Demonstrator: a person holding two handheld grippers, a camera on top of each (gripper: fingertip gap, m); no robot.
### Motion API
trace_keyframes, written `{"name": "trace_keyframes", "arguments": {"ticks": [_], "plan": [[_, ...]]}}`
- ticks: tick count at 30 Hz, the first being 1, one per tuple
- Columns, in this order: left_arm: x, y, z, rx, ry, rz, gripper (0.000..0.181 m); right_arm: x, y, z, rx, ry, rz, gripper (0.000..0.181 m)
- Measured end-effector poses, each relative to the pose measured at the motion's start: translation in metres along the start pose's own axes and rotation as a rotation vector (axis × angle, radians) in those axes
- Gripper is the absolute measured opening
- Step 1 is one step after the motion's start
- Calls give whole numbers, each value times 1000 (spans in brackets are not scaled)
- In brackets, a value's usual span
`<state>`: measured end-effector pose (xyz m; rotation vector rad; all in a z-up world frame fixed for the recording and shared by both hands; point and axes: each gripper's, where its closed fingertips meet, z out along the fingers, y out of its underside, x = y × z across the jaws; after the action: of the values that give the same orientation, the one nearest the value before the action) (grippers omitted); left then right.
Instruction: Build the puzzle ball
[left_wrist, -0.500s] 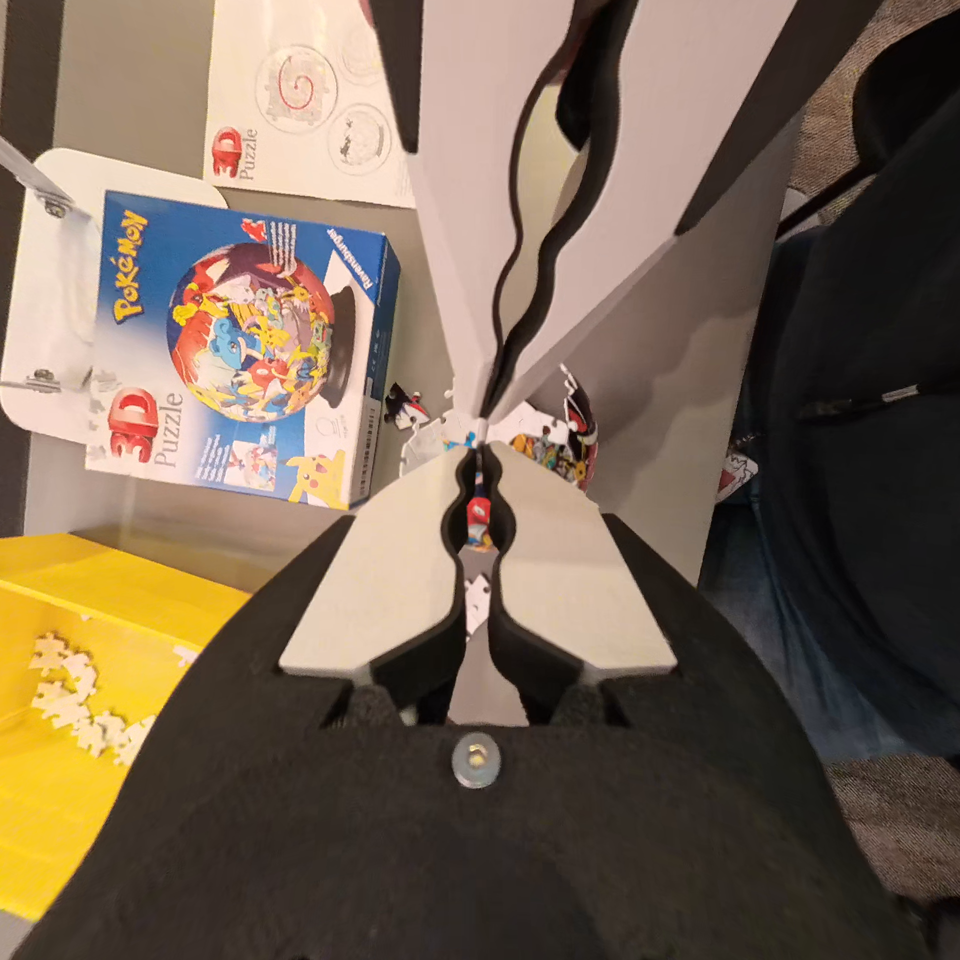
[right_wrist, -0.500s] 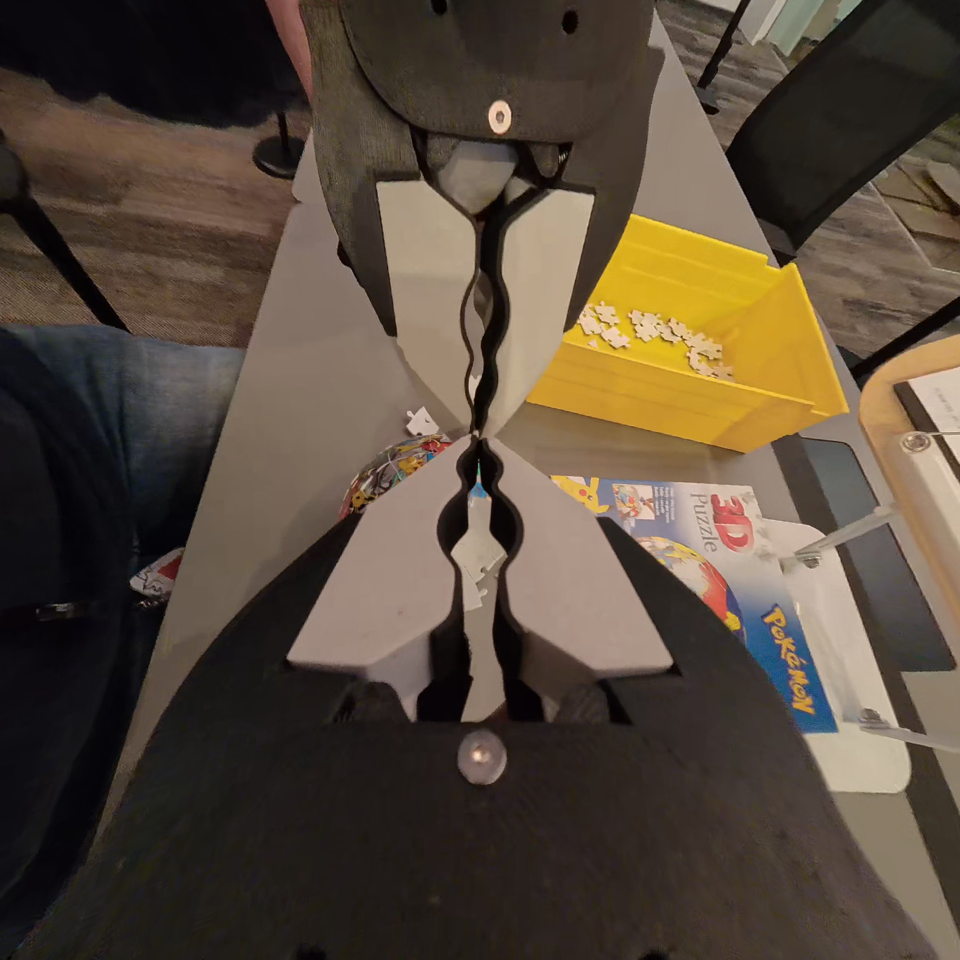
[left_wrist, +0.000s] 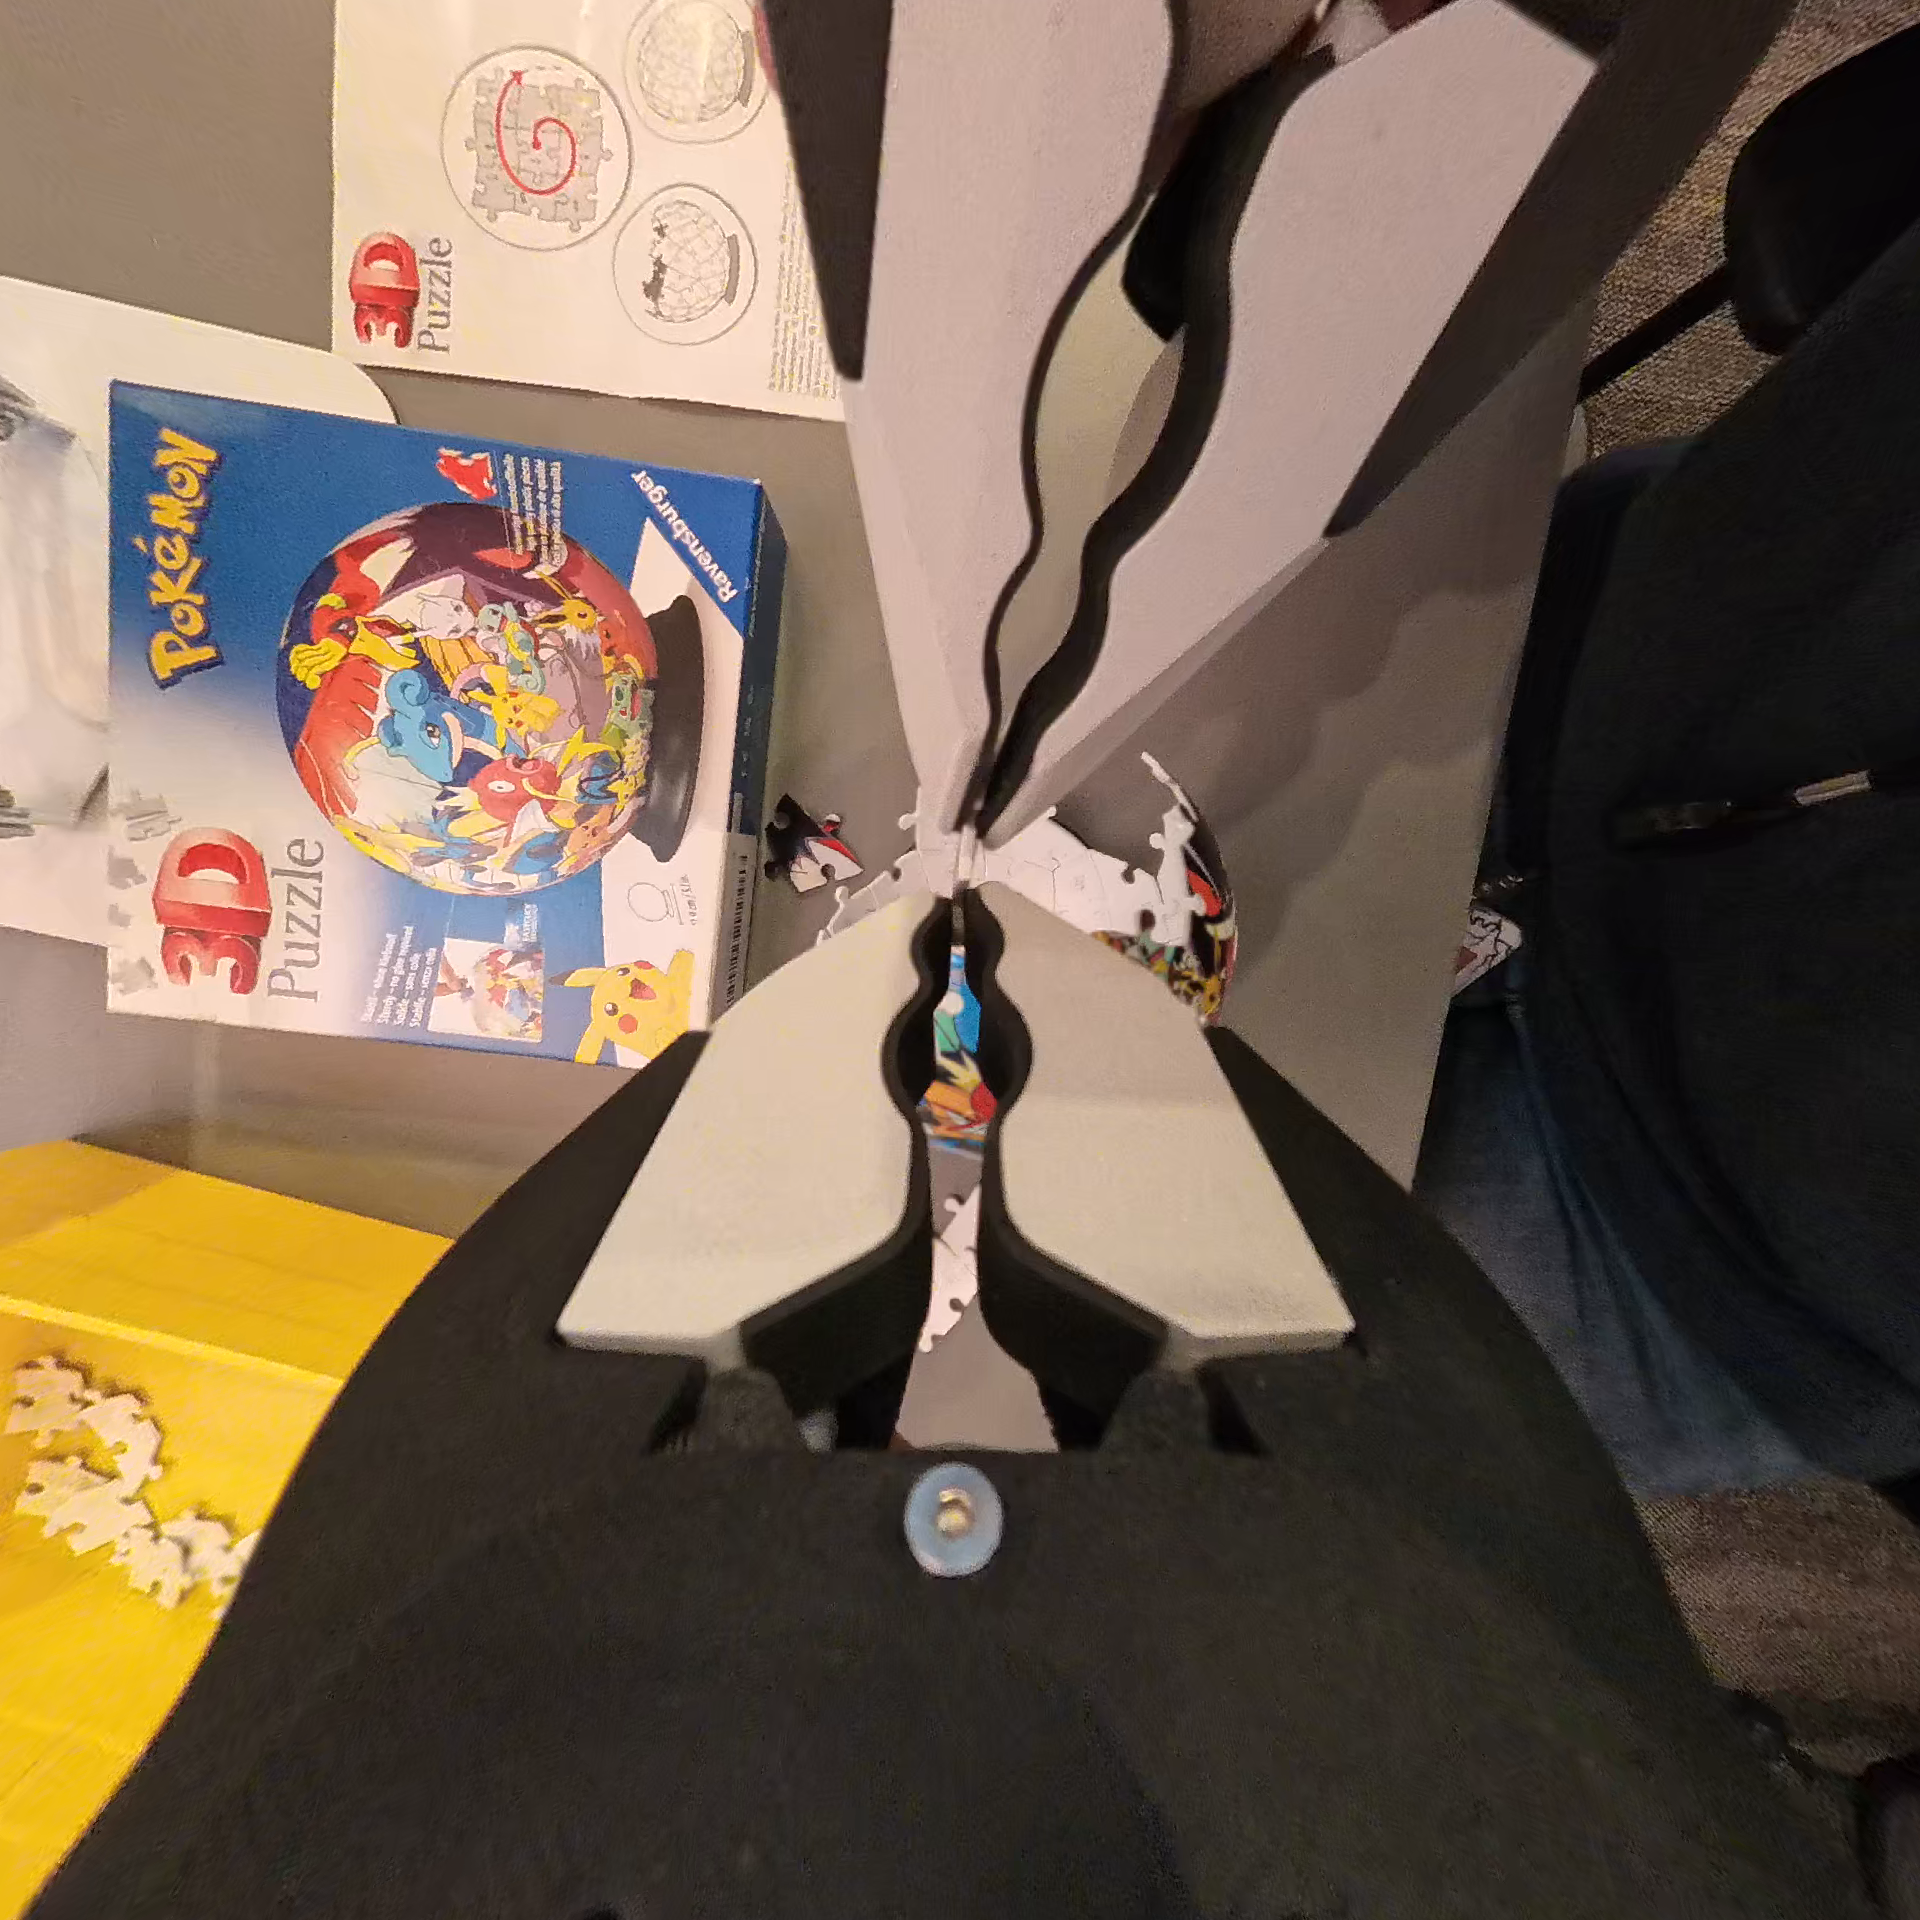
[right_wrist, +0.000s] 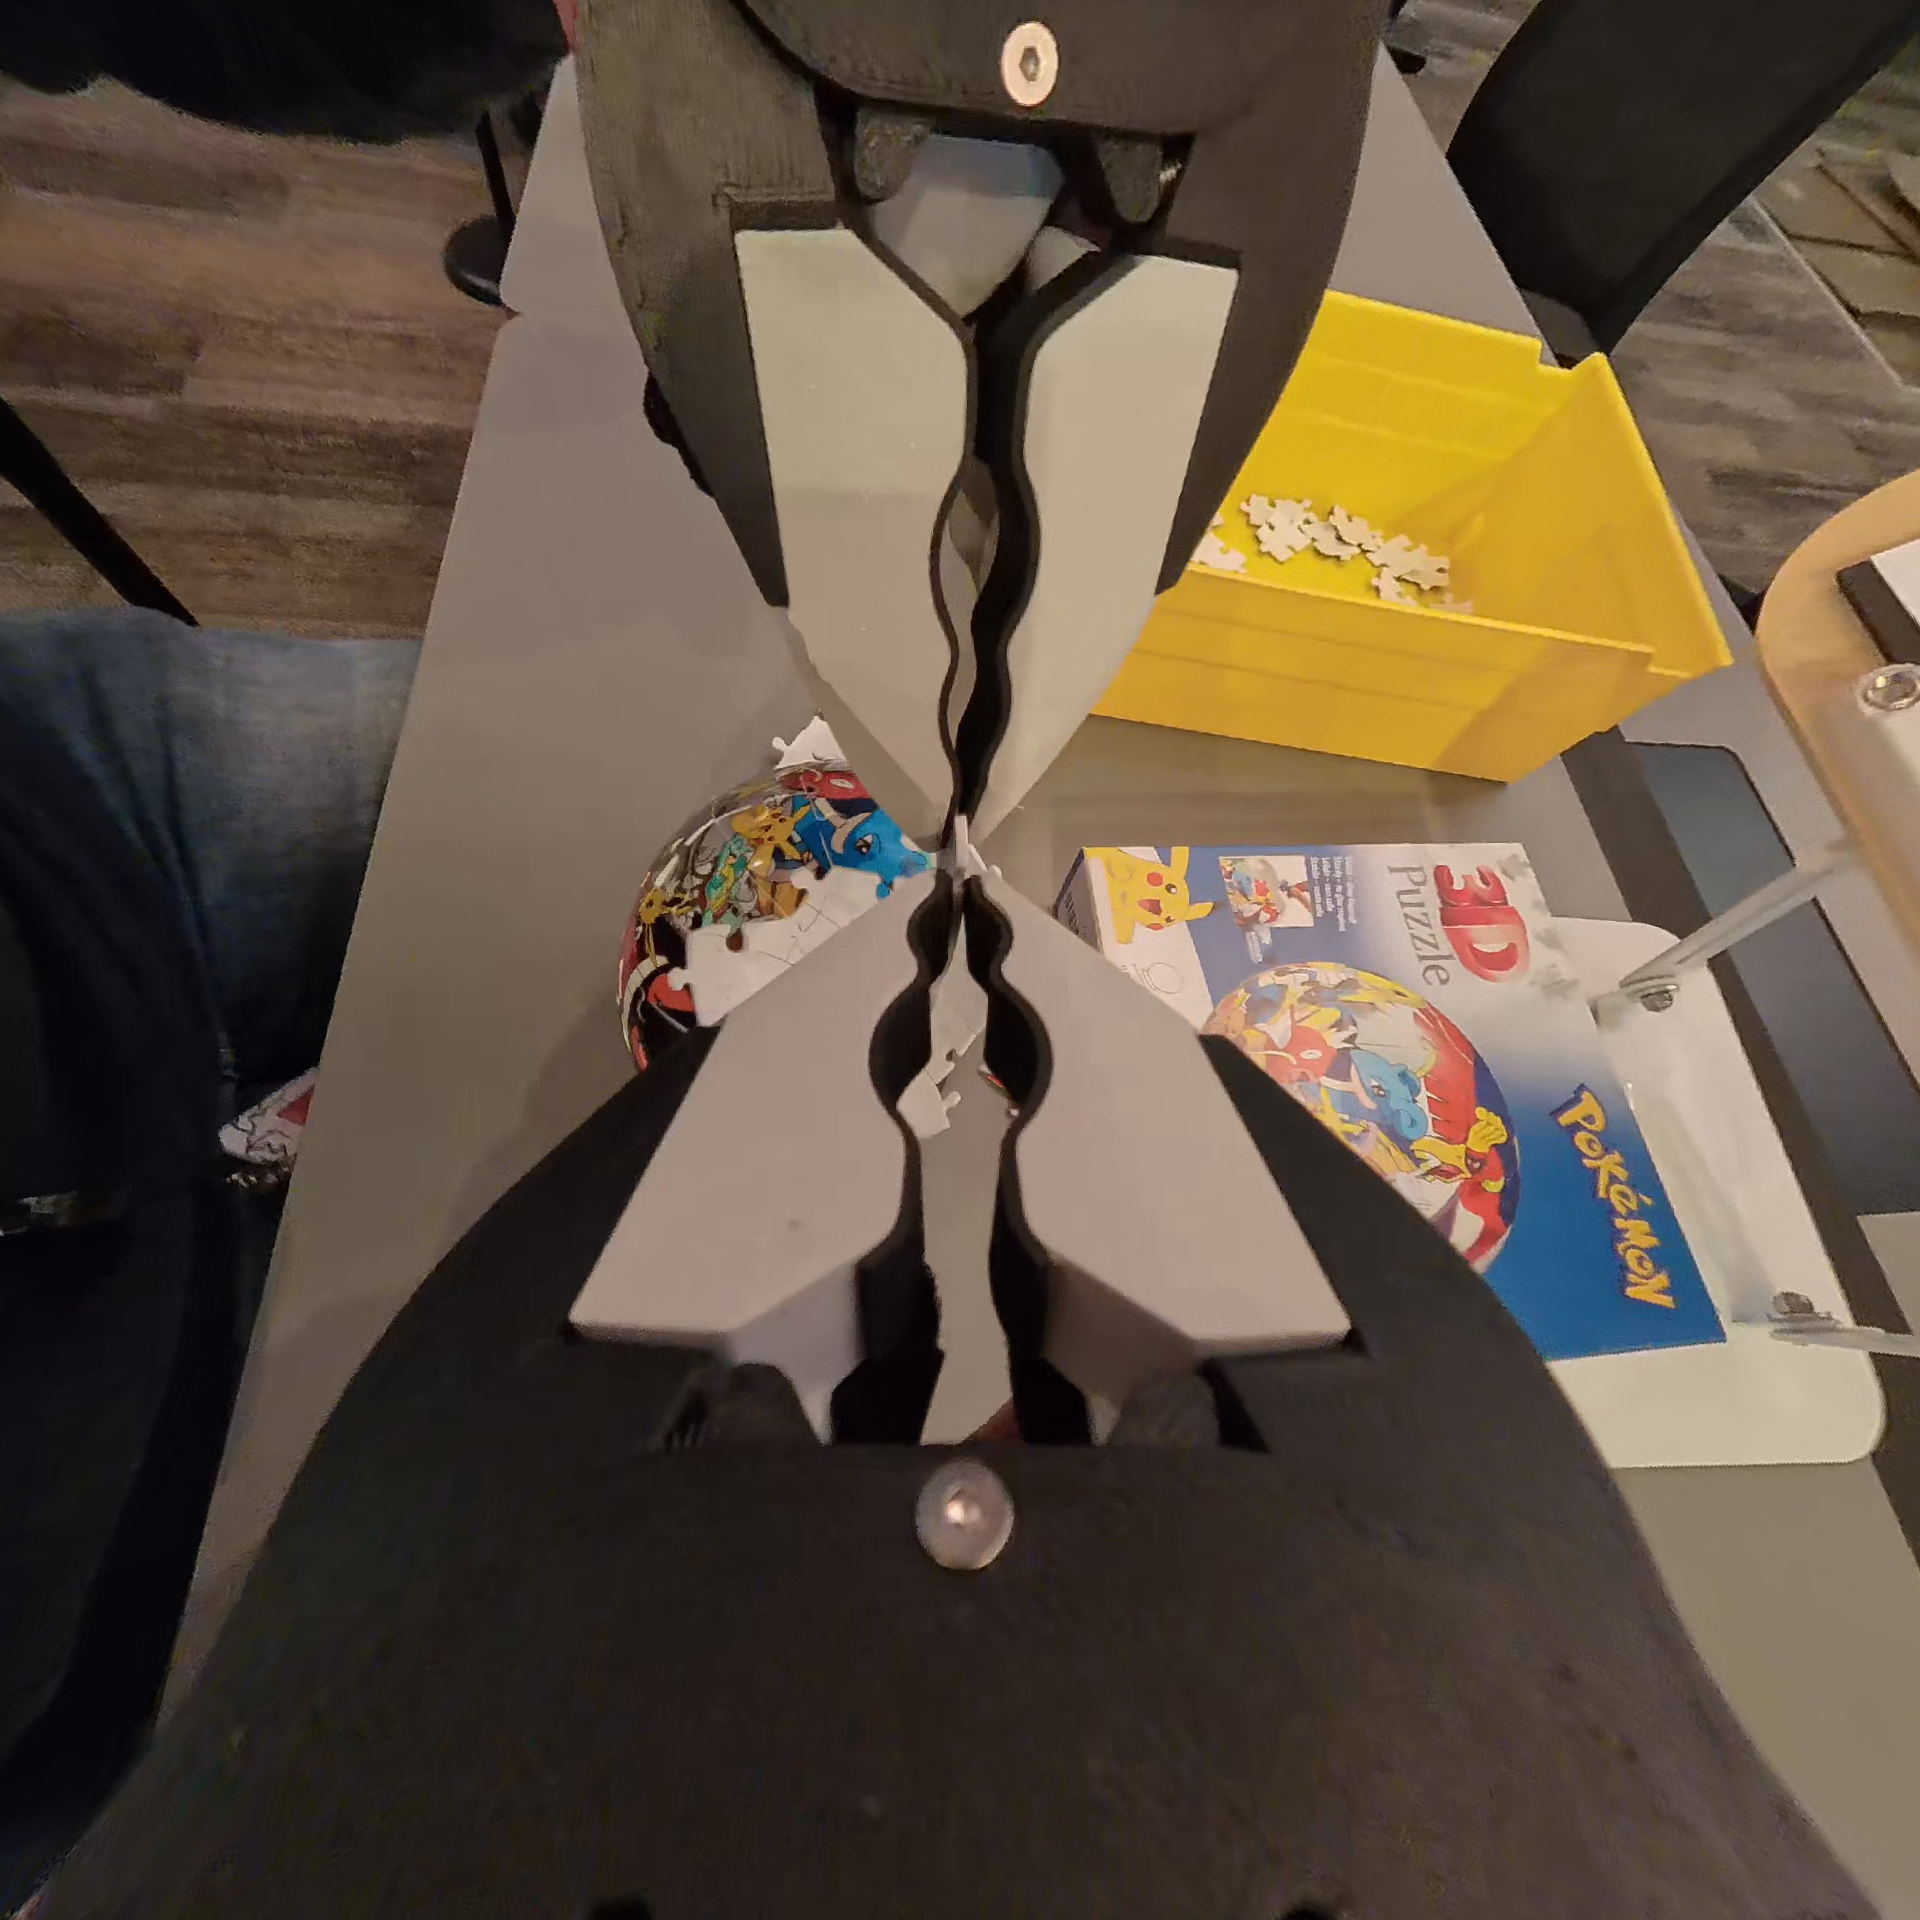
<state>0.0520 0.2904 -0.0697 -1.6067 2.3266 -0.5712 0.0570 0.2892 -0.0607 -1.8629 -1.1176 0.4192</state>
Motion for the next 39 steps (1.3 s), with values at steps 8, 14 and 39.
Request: {"name": "trace_keyframes", "arguments": {"ticks": [8,14,39], "plan": [[-18,17,-13,130,15,-37,40,9,9,-14,211,-158,387,1],[-17,62,8,218,119,-45,70,8,44,-14,228,-154,536,0],[46,73,45,165,770,29,39,-3,103,6,249,-213,742,0]]}}
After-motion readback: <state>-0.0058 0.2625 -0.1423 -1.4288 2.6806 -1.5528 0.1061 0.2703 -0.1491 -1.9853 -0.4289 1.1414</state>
